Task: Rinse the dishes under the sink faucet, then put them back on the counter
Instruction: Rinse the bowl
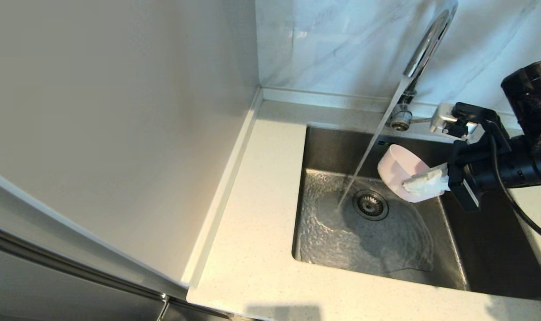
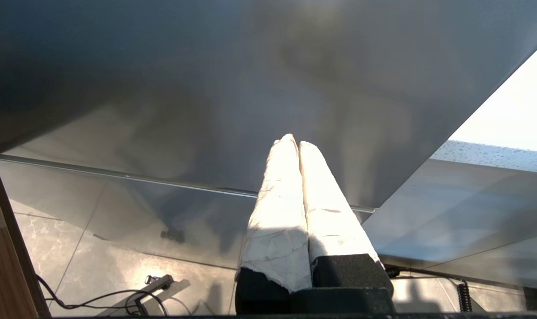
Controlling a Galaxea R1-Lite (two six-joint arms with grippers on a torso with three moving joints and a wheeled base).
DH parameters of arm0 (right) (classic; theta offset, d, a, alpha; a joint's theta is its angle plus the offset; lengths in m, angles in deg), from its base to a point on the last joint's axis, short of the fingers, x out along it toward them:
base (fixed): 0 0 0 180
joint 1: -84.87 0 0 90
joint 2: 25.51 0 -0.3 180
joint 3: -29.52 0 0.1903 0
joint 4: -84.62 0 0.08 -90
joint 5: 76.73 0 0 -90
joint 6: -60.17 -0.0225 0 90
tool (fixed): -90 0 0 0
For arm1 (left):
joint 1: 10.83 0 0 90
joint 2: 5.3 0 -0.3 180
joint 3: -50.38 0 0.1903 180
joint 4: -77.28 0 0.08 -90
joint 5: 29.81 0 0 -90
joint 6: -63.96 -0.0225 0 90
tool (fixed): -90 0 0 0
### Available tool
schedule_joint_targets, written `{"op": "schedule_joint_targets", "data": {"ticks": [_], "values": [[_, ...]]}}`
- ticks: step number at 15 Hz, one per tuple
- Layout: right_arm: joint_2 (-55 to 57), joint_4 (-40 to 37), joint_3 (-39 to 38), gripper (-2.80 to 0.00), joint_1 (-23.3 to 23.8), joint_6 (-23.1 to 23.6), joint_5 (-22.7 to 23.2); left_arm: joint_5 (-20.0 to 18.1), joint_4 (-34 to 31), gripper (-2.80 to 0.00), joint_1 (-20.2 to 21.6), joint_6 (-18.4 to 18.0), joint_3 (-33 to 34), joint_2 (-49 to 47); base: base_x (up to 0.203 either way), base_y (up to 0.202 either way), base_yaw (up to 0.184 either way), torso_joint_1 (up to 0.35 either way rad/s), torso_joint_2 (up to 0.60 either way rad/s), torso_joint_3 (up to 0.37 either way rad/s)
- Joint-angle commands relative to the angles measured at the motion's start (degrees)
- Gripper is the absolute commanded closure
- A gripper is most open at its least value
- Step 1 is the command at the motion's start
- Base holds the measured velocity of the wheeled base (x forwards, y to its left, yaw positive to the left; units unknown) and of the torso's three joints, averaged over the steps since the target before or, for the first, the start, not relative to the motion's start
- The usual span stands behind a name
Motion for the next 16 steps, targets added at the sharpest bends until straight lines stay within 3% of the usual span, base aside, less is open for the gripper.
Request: {"op": "schedule_joint_targets", "data": {"ticks": [1,6,11,16], "values": [[1.5,-0.2,1.1,0.0,-2.7,-0.5,-1.1,0.0,0.0,0.0,0.0,0.0,0.0,0.0,0.0,0.0,0.0,0.0,0.0,0.0],[6.3,-0.1,6.5,0.0,-4.2,-3.2,-4.4,0.0,0.0,0.0,0.0,0.0,0.0,0.0,0.0,0.0,0.0,0.0,0.0,0.0],[11.0,1.6,10.7,0.0,-5.9,-12.4,-8.7,0.0,0.0,0.0,0.0,0.0,0.0,0.0,0.0,0.0,0.0,0.0,0.0,0.0],[12.5,3.7,11.6,0.0,-6.5,-13.2,-9.3,0.0,0.0,0.0,0.0,0.0,0.0,0.0,0.0,0.0,0.0,0.0,0.0,0.0]]}}
